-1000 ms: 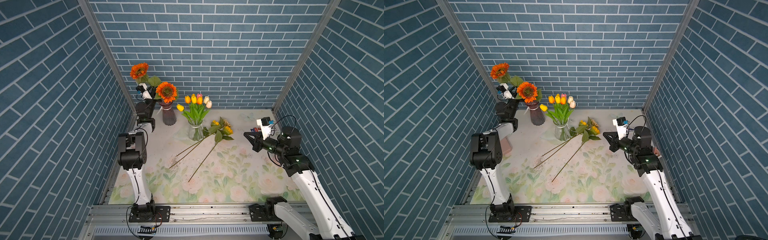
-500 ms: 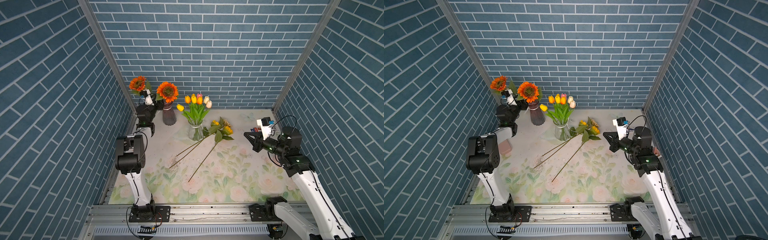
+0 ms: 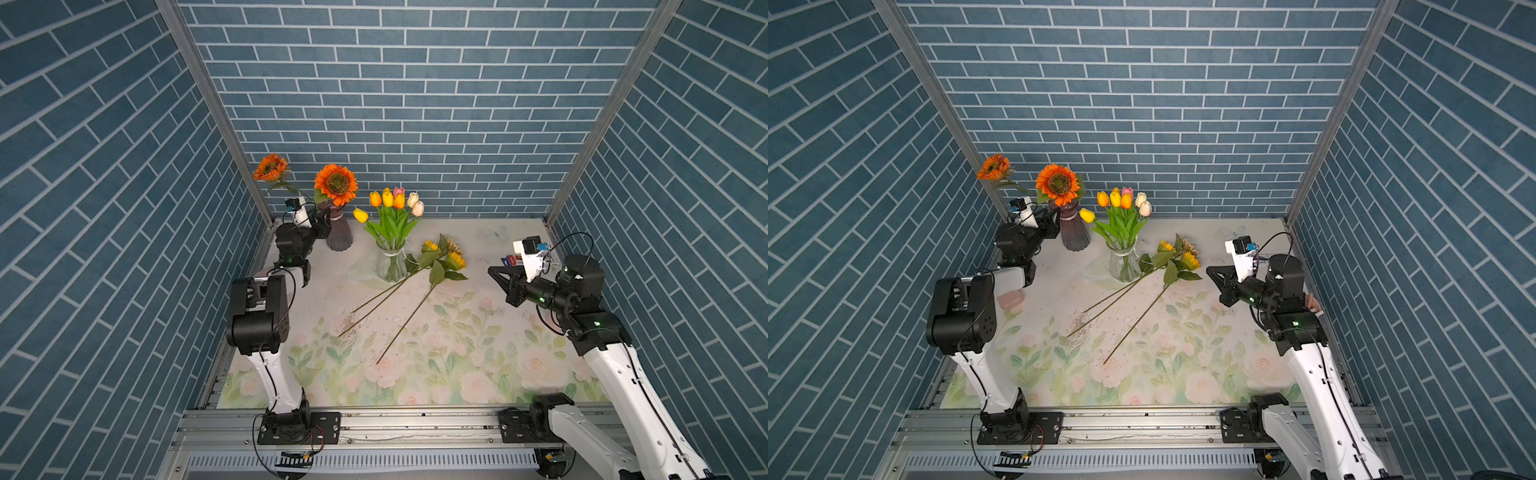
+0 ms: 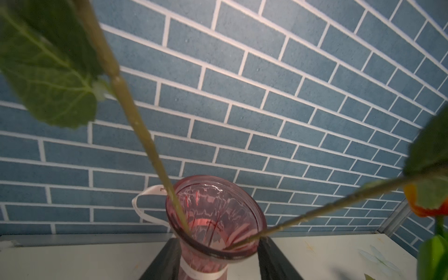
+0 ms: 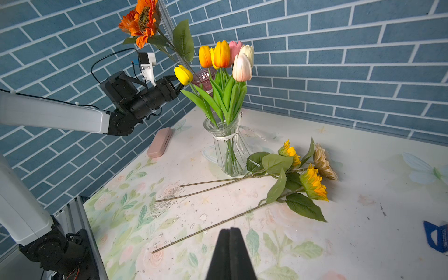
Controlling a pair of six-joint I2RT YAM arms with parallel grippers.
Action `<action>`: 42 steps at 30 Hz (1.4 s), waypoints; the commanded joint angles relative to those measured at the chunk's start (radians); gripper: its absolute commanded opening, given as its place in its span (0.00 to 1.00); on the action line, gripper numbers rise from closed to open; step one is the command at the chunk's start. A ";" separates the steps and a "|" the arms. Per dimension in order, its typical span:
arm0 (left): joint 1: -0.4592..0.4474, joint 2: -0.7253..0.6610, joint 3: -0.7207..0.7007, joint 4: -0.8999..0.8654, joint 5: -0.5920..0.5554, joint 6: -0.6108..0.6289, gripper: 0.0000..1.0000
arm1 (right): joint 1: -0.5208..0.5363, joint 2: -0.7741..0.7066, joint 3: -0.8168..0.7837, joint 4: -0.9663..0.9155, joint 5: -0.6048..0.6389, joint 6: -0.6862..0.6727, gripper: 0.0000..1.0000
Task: Arrange the flowers in different vases according to their variety
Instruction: Insert the flower into the vase, then pick up the flower at the center of the board.
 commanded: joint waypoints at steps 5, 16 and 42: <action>-0.045 -0.169 -0.095 -0.183 -0.010 0.189 0.55 | -0.003 -0.016 0.016 -0.006 -0.012 -0.024 0.00; -0.118 -0.345 -0.260 -0.480 -0.295 0.274 0.53 | -0.003 -0.043 -0.004 -0.013 -0.027 -0.019 0.00; -0.876 -0.210 0.016 -1.252 -0.418 0.308 0.49 | -0.003 -0.116 -0.037 -0.049 0.060 0.040 0.00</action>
